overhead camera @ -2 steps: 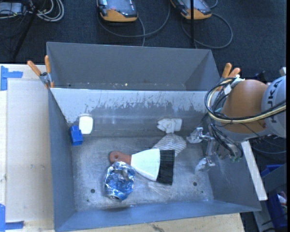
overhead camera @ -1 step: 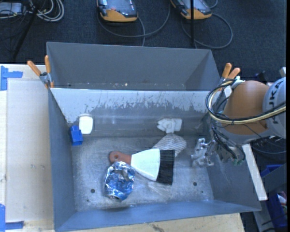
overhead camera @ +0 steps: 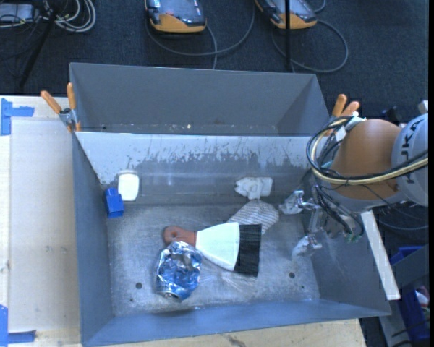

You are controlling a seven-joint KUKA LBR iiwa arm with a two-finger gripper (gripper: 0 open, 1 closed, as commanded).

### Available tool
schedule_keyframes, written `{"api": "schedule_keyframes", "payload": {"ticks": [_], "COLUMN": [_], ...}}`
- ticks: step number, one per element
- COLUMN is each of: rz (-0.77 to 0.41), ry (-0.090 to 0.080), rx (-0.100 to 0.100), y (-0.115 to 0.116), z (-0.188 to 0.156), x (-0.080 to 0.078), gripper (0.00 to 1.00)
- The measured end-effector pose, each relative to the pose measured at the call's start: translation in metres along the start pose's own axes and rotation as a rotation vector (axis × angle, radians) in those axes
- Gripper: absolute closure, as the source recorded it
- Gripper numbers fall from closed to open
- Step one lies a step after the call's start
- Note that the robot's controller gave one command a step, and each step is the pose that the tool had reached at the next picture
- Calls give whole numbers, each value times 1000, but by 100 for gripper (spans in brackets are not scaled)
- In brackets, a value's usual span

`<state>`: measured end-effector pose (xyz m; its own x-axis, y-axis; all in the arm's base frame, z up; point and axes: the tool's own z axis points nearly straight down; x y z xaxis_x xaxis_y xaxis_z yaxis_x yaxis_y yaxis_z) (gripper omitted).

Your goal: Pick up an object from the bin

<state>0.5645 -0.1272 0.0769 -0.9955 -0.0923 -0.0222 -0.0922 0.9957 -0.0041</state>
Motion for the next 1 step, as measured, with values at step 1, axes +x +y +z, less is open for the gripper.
{"api": "schedule_keyframes", "payload": {"ticks": [1], "rz": [-3], "ry": [41], "rx": [-6], "y": [-1], "z": [0], "x": [8], "gripper": [100]}}
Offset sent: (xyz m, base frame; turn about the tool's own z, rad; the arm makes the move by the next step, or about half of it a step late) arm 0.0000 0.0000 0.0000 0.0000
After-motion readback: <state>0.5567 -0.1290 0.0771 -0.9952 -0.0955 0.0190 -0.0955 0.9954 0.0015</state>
